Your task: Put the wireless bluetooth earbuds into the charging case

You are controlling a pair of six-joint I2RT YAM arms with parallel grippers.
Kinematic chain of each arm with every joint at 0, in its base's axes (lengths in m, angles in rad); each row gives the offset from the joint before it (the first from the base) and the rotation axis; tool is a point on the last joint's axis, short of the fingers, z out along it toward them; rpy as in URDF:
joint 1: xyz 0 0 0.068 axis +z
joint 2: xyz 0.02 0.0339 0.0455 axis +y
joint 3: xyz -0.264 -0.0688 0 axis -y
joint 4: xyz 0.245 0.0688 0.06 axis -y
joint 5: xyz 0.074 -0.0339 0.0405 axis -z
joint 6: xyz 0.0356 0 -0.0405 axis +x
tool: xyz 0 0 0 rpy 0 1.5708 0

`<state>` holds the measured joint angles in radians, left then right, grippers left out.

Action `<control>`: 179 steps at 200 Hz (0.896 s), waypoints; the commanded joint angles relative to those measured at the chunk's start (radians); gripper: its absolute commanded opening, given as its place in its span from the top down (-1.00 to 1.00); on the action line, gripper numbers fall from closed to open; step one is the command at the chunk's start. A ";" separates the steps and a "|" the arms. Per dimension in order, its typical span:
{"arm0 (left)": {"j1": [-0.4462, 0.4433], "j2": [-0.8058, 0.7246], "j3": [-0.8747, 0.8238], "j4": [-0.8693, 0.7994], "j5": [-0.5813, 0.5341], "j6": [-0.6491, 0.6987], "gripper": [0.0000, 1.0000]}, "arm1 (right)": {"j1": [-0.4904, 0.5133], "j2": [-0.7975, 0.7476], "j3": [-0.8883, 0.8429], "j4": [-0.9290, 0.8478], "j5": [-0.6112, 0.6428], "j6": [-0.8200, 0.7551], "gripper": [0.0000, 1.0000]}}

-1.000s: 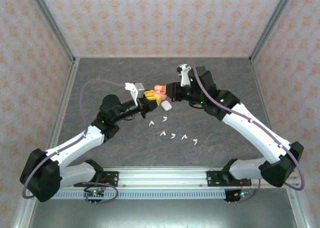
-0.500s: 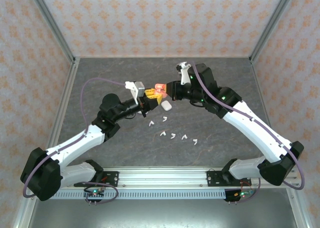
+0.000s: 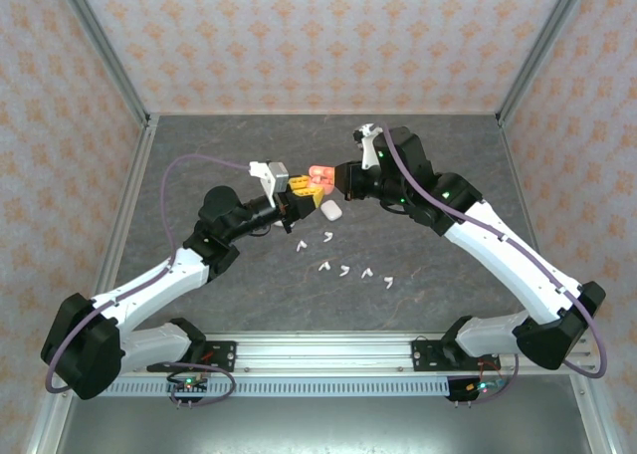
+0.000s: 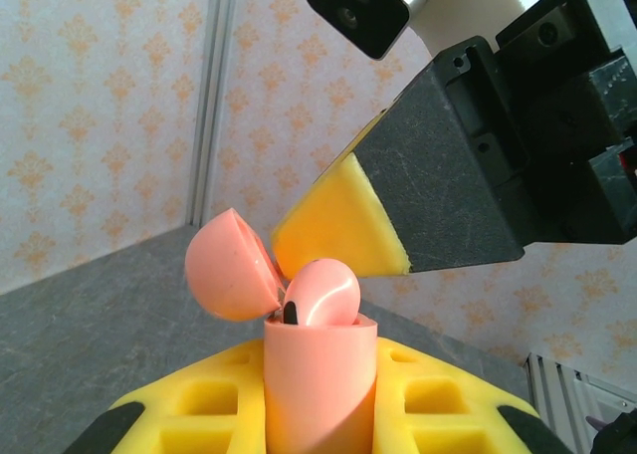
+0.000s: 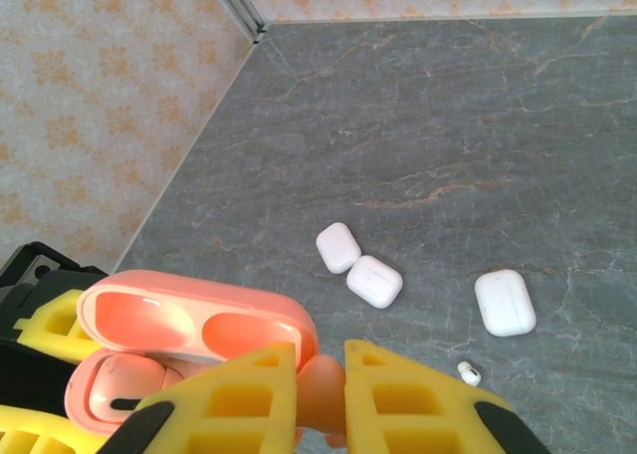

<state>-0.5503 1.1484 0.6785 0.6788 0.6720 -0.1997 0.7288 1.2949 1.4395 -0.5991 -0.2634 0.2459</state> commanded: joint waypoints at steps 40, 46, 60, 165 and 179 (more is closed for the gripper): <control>-0.010 -0.006 0.055 0.102 -0.001 0.016 1.00 | 0.006 -0.002 0.038 -0.017 -0.057 0.008 0.70; -0.010 -0.006 0.057 0.105 -0.002 0.016 1.00 | 0.006 -0.002 0.041 -0.018 -0.062 0.009 0.70; -0.013 -0.004 0.059 0.106 -0.002 0.016 1.00 | 0.006 0.001 0.045 -0.016 -0.071 0.011 0.68; -0.022 0.005 0.064 0.102 -0.003 0.016 1.00 | 0.006 -0.012 0.055 -0.003 -0.074 0.021 0.49; -0.023 0.007 0.062 0.099 -0.002 0.017 1.00 | 0.006 -0.012 0.058 0.001 -0.076 0.022 0.46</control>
<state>-0.5568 1.1534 0.6933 0.7010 0.6685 -0.2001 0.7277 1.2949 1.4609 -0.6022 -0.3004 0.2543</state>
